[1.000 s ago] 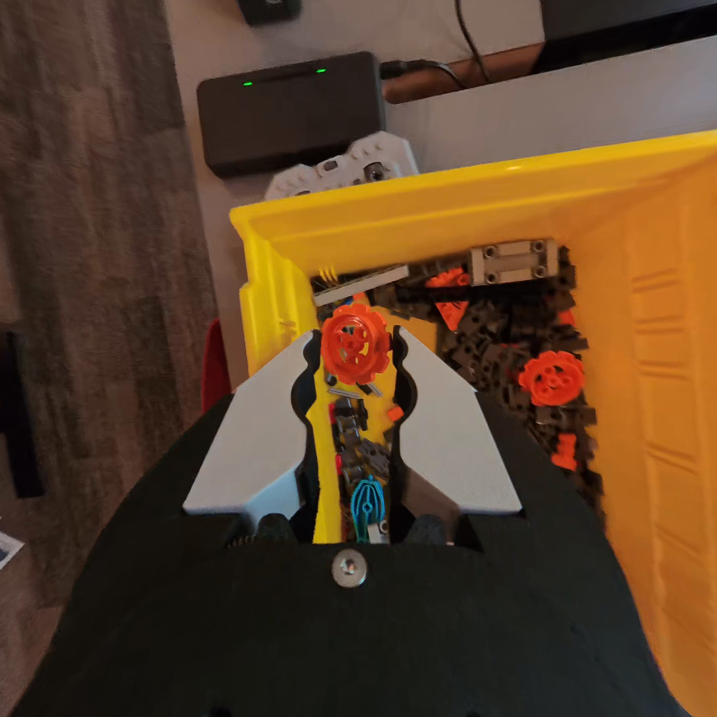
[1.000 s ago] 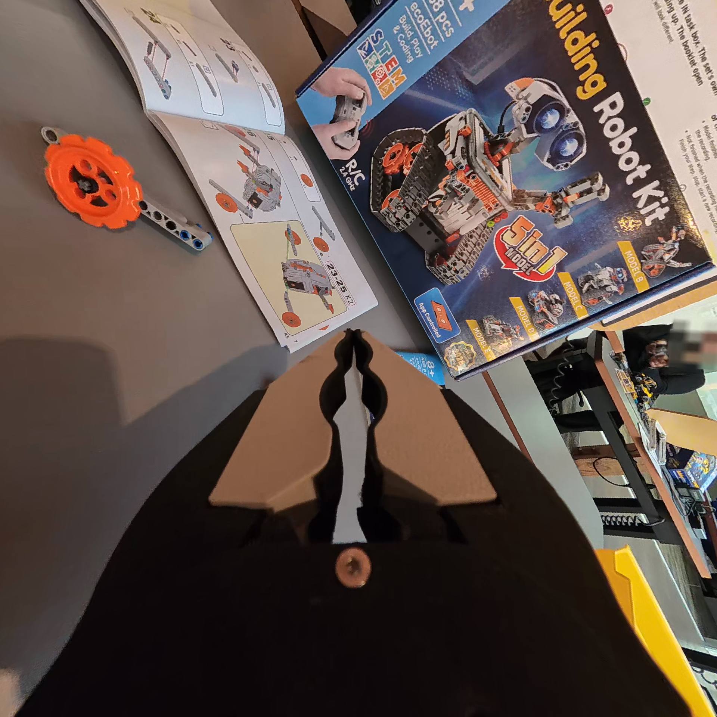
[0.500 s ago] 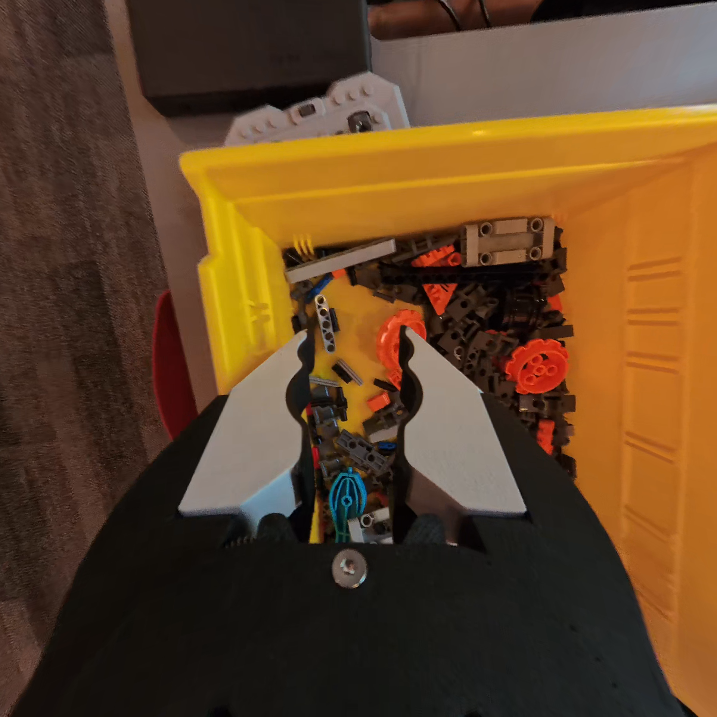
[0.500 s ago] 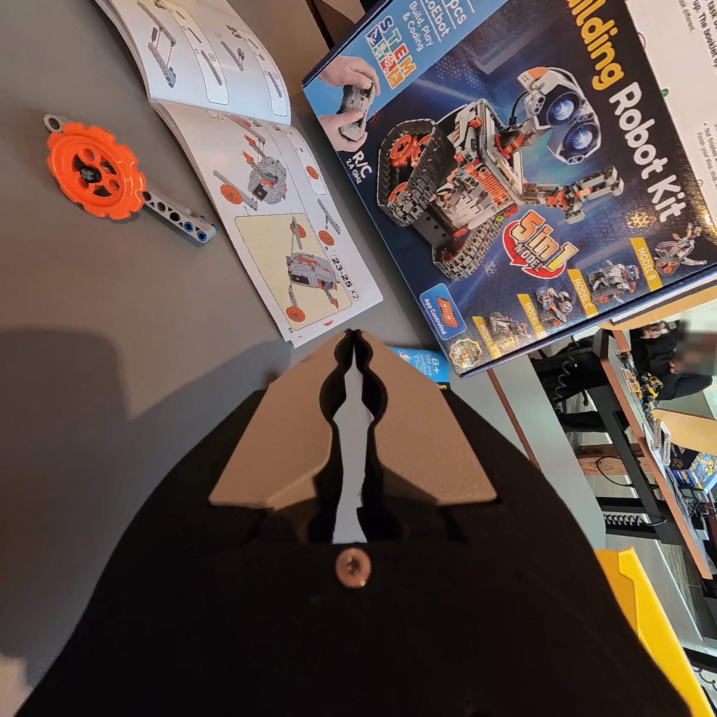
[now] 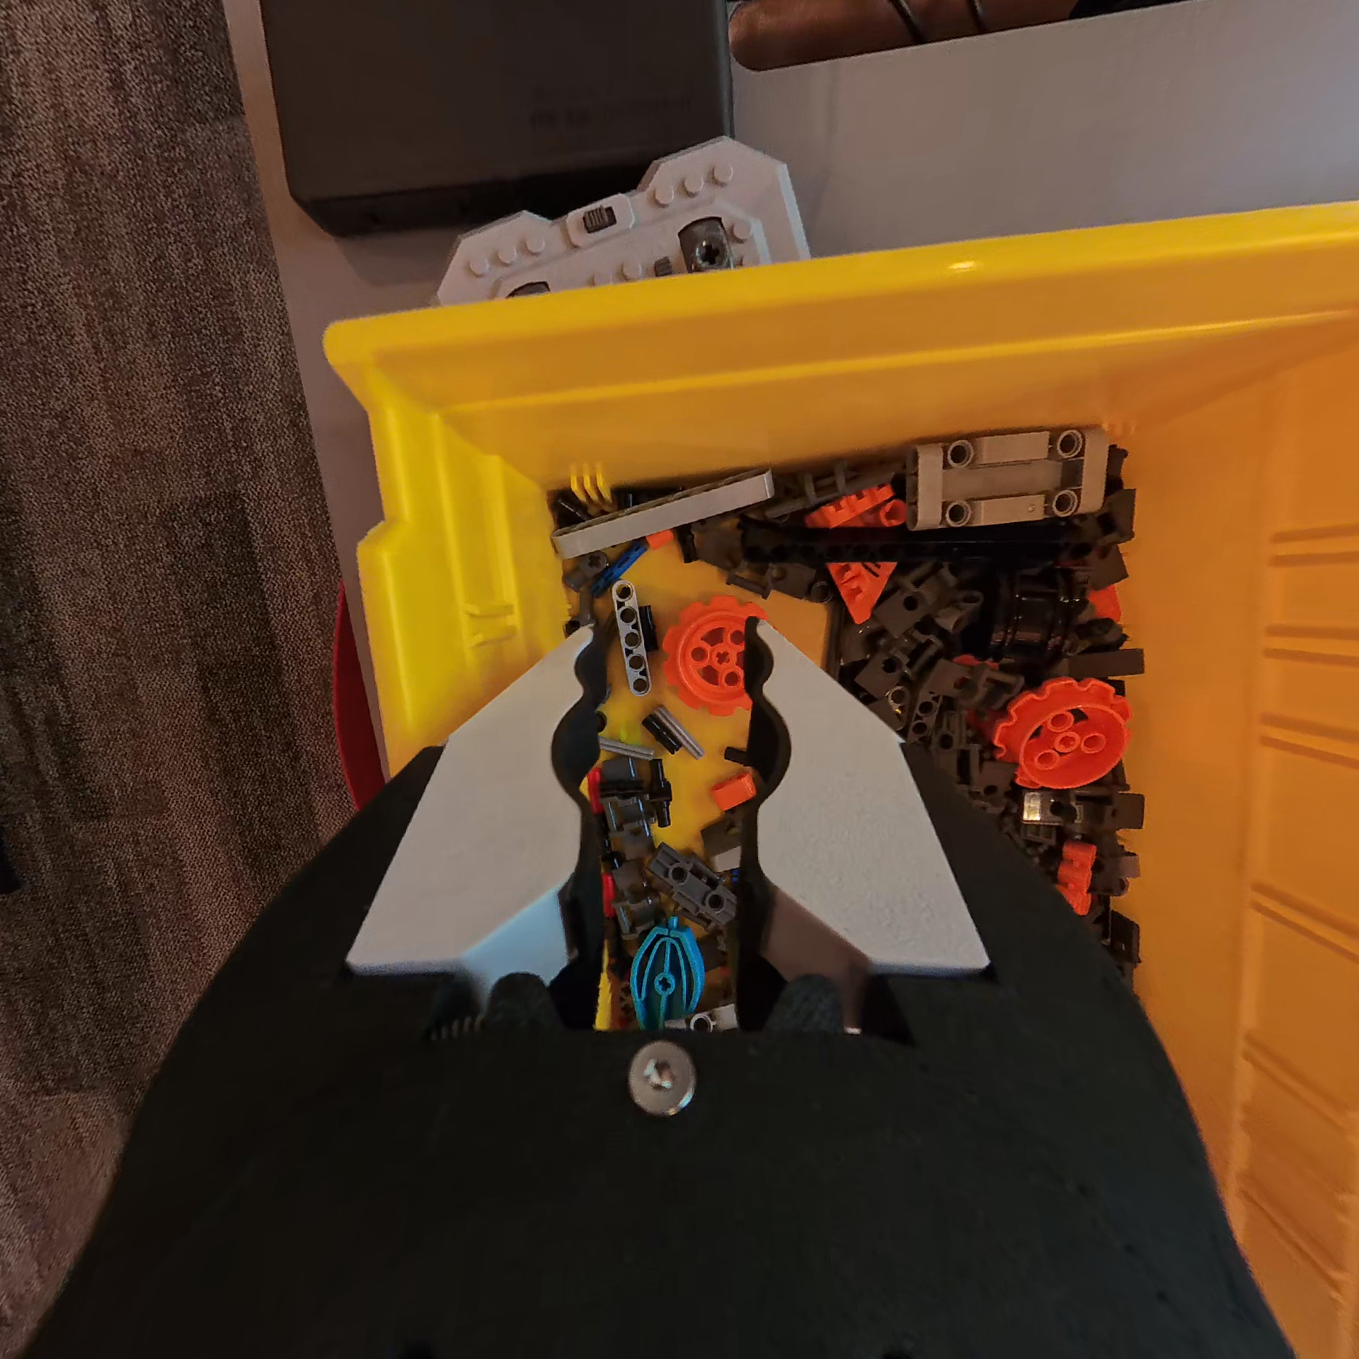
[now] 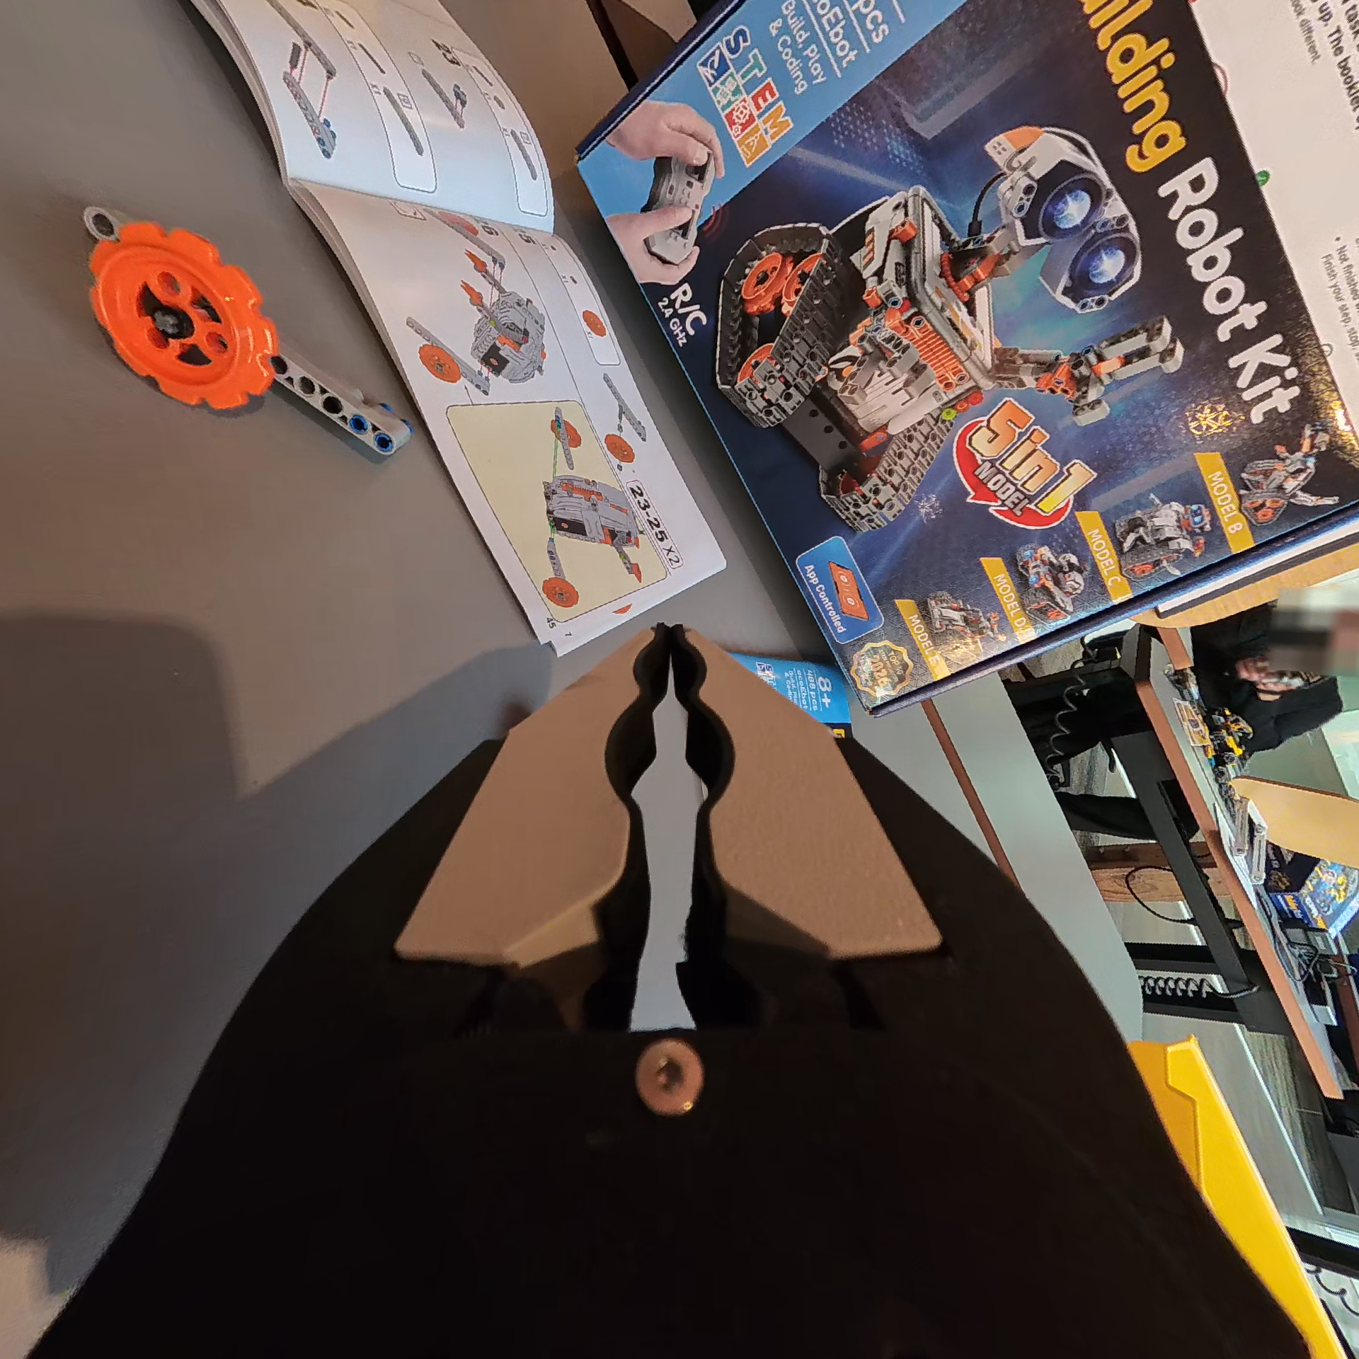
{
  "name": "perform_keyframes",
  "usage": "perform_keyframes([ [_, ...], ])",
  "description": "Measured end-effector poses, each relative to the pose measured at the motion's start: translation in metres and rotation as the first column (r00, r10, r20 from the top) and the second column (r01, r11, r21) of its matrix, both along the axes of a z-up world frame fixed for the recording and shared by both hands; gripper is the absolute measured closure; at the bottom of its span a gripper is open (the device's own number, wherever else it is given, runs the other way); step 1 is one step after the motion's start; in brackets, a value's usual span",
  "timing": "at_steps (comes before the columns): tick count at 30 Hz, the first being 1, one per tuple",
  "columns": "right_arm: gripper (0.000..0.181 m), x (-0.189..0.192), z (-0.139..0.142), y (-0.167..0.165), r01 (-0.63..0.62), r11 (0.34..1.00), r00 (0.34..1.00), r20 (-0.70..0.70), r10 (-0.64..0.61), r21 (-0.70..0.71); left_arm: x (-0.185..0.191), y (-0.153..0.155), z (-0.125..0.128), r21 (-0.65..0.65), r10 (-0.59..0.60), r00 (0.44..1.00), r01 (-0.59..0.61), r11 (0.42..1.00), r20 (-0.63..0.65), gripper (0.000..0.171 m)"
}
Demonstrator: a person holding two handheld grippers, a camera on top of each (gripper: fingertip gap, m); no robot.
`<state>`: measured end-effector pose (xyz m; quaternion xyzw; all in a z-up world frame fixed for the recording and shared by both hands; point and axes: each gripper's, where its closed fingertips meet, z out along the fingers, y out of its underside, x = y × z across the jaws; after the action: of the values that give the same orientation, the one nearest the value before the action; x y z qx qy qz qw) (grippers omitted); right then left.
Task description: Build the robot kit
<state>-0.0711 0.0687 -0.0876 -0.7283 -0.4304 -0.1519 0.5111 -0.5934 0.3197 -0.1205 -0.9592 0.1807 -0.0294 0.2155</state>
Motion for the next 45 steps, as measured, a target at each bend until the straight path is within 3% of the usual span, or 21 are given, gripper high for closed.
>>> perform_keyframes([
  [10, 0.181, 0.0, -0.003, 0.0, -0.001, 1.0, 1.0, 0.005, 0.001, -0.014, 0.027, -0.001, 0.002, 0.014, -0.099, 0.994, 0.098, 0.995, 0.048, 0.133],
  [14, 0.181, -0.001, -0.004, 0.0, -0.004, 1.0, 1.0, 0.005, 0.004, -0.018, 0.045, 0.002, 0.006, 0.054, -0.169, 0.978, 0.163, 0.985, 0.123, 0.127],
  [16, 0.181, -0.001, -0.004, -0.001, -0.004, 1.0, 1.0, 0.007, 0.004, -0.02, 0.046, 0.007, 0.007, 0.091, -0.204, 0.974, 0.195, 0.976, 0.098, 0.119],
  [23, 0.181, -0.002, -0.005, -0.001, -0.008, 1.0, 1.0, 0.01, 0.009, -0.024, 0.061, 0.008, -0.001, 0.131, -0.331, 0.942, 0.322, 0.938, 0.053, 0.114],
  [35, 0.181, -0.005, -0.009, -0.001, -0.018, 0.999, 1.0, 0.011, 0.019, -0.041, 0.064, 0.006, -0.027, 0.055, -0.351, 0.936, 0.349, 0.935, 0.029, 0.112],
  [43, 0.181, -0.004, -0.011, -0.001, -0.017, 0.999, 1.0, 0.022, 0.018, -0.047, 0.059, -0.001, -0.031, 0.008, -0.346, 0.937, 0.346, 0.938, 0.041, 0.119],
  [45, 0.181, -0.004, -0.013, 0.0, -0.015, 0.998, 1.0, 0.023, 0.016, -0.054, 0.06, -0.011, -0.033, -0.046, -0.345, 0.935, 0.349, 0.936, 0.081, 0.128],
])
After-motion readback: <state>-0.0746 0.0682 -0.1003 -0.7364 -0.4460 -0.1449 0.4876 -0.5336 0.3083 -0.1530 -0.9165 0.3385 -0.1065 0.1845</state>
